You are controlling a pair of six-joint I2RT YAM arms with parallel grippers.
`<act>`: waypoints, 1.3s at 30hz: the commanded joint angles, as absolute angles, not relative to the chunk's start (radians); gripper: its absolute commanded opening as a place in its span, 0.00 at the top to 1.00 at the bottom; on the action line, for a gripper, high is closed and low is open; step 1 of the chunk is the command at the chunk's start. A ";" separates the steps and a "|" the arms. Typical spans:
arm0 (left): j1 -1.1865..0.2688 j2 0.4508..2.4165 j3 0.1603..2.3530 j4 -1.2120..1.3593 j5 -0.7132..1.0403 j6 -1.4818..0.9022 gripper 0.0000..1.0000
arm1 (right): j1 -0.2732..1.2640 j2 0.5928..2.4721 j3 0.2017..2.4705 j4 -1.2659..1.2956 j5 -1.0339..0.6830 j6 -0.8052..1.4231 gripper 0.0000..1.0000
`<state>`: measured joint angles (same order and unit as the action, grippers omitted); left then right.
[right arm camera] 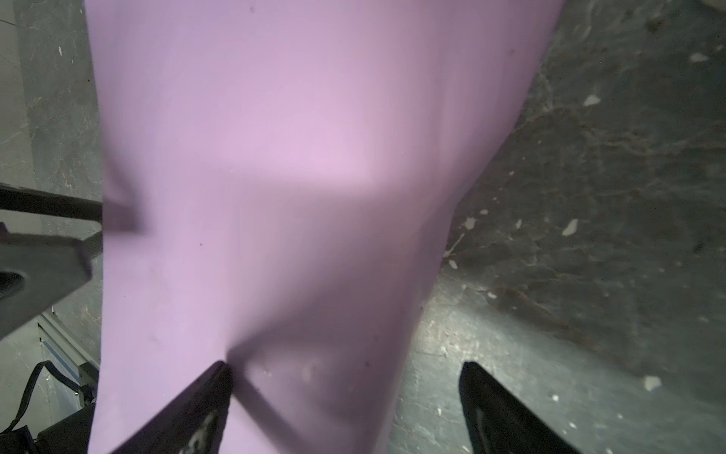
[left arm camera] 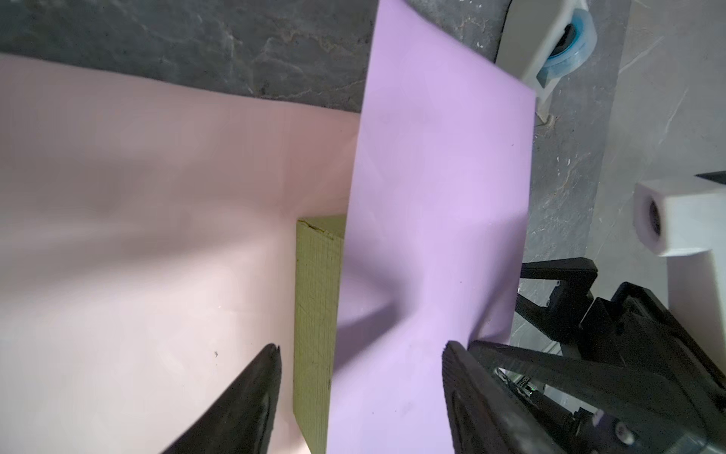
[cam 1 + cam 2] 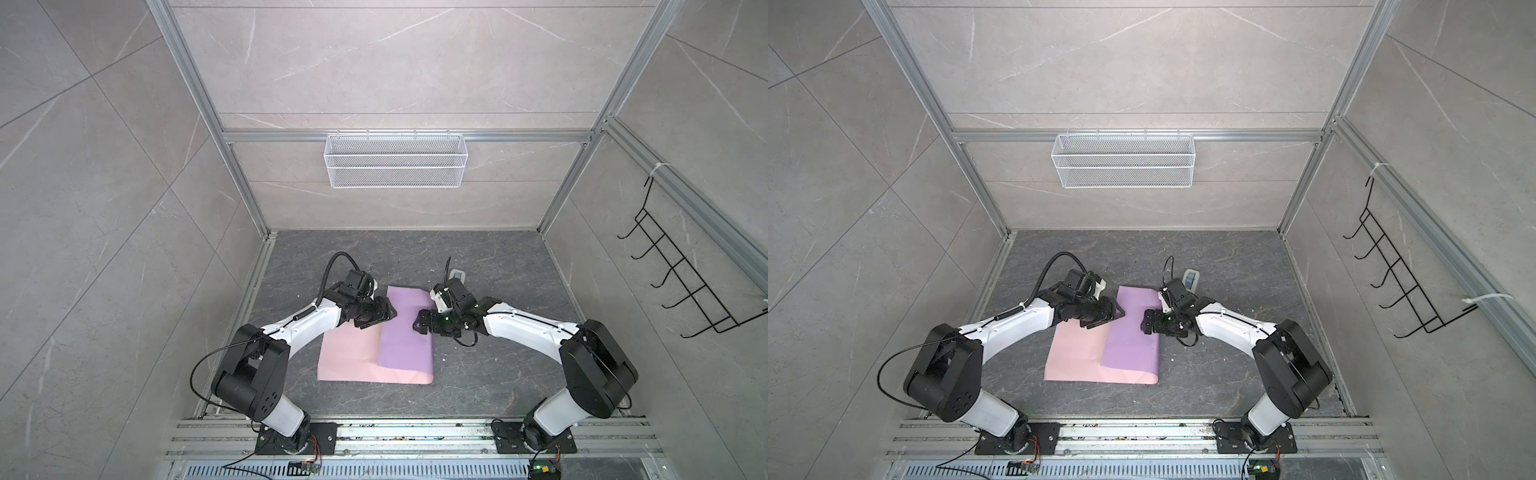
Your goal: Wrap the gift box in paper
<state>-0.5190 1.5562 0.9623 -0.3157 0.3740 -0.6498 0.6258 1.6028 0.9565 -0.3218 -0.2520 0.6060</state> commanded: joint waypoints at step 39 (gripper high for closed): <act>-0.519 1.639 0.879 -0.334 0.453 -0.664 0.65 | 0.504 1.773 1.158 -0.247 -0.457 0.641 0.07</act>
